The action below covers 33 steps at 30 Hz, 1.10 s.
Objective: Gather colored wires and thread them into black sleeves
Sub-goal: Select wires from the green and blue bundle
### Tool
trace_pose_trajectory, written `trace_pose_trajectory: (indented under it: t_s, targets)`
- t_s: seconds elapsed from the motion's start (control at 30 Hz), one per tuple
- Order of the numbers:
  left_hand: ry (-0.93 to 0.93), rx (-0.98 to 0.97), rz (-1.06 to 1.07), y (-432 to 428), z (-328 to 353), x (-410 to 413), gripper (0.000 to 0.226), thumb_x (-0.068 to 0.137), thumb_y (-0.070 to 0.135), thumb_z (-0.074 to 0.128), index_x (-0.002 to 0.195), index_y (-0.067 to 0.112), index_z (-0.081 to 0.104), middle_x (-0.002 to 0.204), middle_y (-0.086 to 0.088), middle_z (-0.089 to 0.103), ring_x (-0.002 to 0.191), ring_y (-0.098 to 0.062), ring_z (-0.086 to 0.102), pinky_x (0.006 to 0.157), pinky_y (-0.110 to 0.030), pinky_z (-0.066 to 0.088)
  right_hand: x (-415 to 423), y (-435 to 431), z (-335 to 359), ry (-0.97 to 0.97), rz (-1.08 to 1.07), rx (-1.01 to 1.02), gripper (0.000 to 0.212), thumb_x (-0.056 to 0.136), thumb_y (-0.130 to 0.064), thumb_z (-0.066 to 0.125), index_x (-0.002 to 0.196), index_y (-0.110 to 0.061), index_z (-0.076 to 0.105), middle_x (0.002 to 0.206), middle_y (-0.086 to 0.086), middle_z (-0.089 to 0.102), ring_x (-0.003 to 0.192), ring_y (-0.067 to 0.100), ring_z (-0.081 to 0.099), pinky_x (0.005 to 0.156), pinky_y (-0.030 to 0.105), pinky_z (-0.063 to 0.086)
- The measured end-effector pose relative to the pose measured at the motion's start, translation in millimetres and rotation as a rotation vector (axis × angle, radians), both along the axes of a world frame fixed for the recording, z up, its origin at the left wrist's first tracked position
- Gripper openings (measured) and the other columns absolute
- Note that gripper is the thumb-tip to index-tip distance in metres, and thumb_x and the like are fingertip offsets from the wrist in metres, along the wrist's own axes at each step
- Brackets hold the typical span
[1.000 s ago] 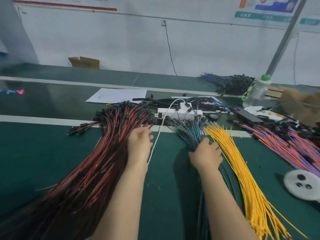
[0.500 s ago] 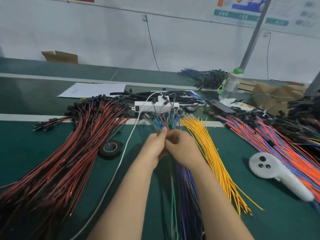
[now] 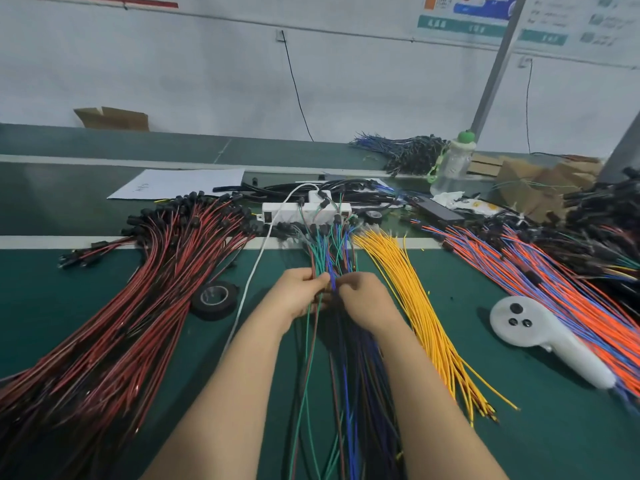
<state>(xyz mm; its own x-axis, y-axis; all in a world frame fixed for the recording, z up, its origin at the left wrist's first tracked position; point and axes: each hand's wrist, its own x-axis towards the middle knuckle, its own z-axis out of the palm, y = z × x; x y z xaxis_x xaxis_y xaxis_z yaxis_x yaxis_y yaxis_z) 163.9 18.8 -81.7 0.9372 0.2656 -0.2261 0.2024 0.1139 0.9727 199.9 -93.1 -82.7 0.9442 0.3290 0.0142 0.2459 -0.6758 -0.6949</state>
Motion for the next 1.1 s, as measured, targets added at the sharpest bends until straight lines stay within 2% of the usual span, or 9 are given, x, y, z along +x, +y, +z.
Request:
trace_pose_trajectory:
  t_s: [0.1, 0.23, 0.37, 0.53, 0.63, 0.73, 0.87, 1.0, 1.1]
  targets:
    - [-0.004, -0.025, -0.037, -1, 6, 0, 0.019, 0.097, 0.01, 0.049, 0.08, 0.009, 0.058, 0.07, -0.005, 0.058, 0.048, -0.006, 0.057, 0.047, -0.017, 0.051, 2, -1, 4, 0.051, 0.055, 0.086, 0.026, 0.096, -0.026, 0.051, 0.108, -0.008, 0.066, 0.087, 0.004, 0.063, 0.081, 0.016, 0.054, 0.072, 0.026, 0.04]
    - [-0.025, 0.057, 0.153, 12, 26, 0, 0.026, 0.101, 0.015, 0.04, 0.082, 0.006, 0.056, 0.064, -0.003, 0.051, 0.036, -0.003, 0.047, 0.035, -0.014, 0.039, 15, -6, 12, 0.001, -0.089, 0.174, 0.022, 0.096, -0.018, 0.052, 0.081, -0.008, 0.065, 0.061, -0.001, 0.061, 0.049, 0.005, 0.048, 0.057, 0.02, 0.04]
    - [-0.192, 0.117, 0.305, 39, 68, -6, 0.038, 0.103, 0.025, 0.033, 0.078, 0.009, 0.056, 0.057, 0.001, 0.053, 0.034, -0.002, 0.041, 0.034, -0.013, 0.031, 29, -13, 17, -0.058, -0.246, 0.207, 0.022, 0.097, -0.018, 0.048, 0.101, -0.004, 0.066, 0.091, 0.011, 0.069, 0.076, 0.021, 0.055, 0.068, 0.025, 0.04]
    - [0.026, 0.422, 0.134, 51, 75, -17, 0.037, 0.103, 0.027, 0.033, 0.078, 0.011, 0.056, 0.075, -0.001, 0.064, 0.063, -0.01, 0.058, 0.062, -0.025, 0.049, 43, -19, 23, -0.066, -0.404, 0.447, 0.02, 0.095, -0.016, 0.05, 0.1, -0.004, 0.065, 0.062, -0.003, 0.059, 0.059, 0.014, 0.05, 0.057, 0.025, 0.037]
    - [0.074, 0.268, 0.131, 55, 64, -16, 0.035, 0.102, 0.025, 0.038, 0.075, 0.01, 0.054, 0.066, -0.001, 0.059, 0.041, -0.003, 0.048, 0.038, -0.013, 0.039, 44, -23, 21, -0.078, -0.449, 0.415, 0.019, 0.094, -0.015, 0.05, 0.095, -0.005, 0.067, 0.06, -0.004, 0.058, 0.056, 0.01, 0.048, 0.058, 0.024, 0.035]
    - [0.135, 0.204, 0.02, 51, 51, -14, 0.028, 0.1, 0.016, 0.041, 0.077, 0.007, 0.054, 0.055, -0.003, 0.054, 0.029, -0.001, 0.036, 0.03, -0.011, 0.025, 38, -27, 19, 0.026, -0.355, 0.278, 0.021, 0.091, -0.013, 0.052, 0.075, -0.009, 0.066, 0.066, 0.005, 0.064, 0.047, 0.012, 0.044, 0.051, 0.023, 0.035]
    - [0.291, 0.243, -0.173, 26, 26, -15, 0.026, 0.1, 0.018, 0.042, 0.079, 0.01, 0.054, 0.056, -0.002, 0.063, 0.043, -0.006, 0.057, 0.047, -0.017, 0.045, 25, -24, 17, 0.171, -0.133, 0.179, 0.029, 0.09, -0.015, 0.055, 0.062, -0.011, 0.062, 0.052, -0.002, 0.063, 0.038, 0.011, 0.037, 0.041, 0.017, 0.033]
    - [0.193, 0.56, 0.032, 19, 7, -7, 0.034, 0.1, 0.025, 0.042, 0.074, 0.011, 0.059, 0.071, -0.007, 0.058, 0.07, -0.022, 0.057, 0.069, -0.029, 0.05, 18, -19, 17, 0.277, -0.054, 0.395, 0.02, 0.096, -0.009, 0.052, 0.077, -0.005, 0.059, 0.055, 0.003, 0.062, 0.031, 0.005, 0.041, 0.035, 0.013, 0.034]
    - [0.126, 0.684, 0.145, 20, 1, -4, 0.032, 0.098, 0.025, 0.043, 0.085, 0.003, 0.062, 0.087, -0.013, 0.063, 0.089, -0.031, 0.06, 0.082, -0.034, 0.047, 18, -16, 12, 0.227, -0.08, 0.297, 0.018, 0.096, -0.011, 0.051, 0.084, -0.004, 0.063, 0.062, 0.008, 0.066, 0.046, 0.012, 0.05, 0.051, 0.023, 0.046]
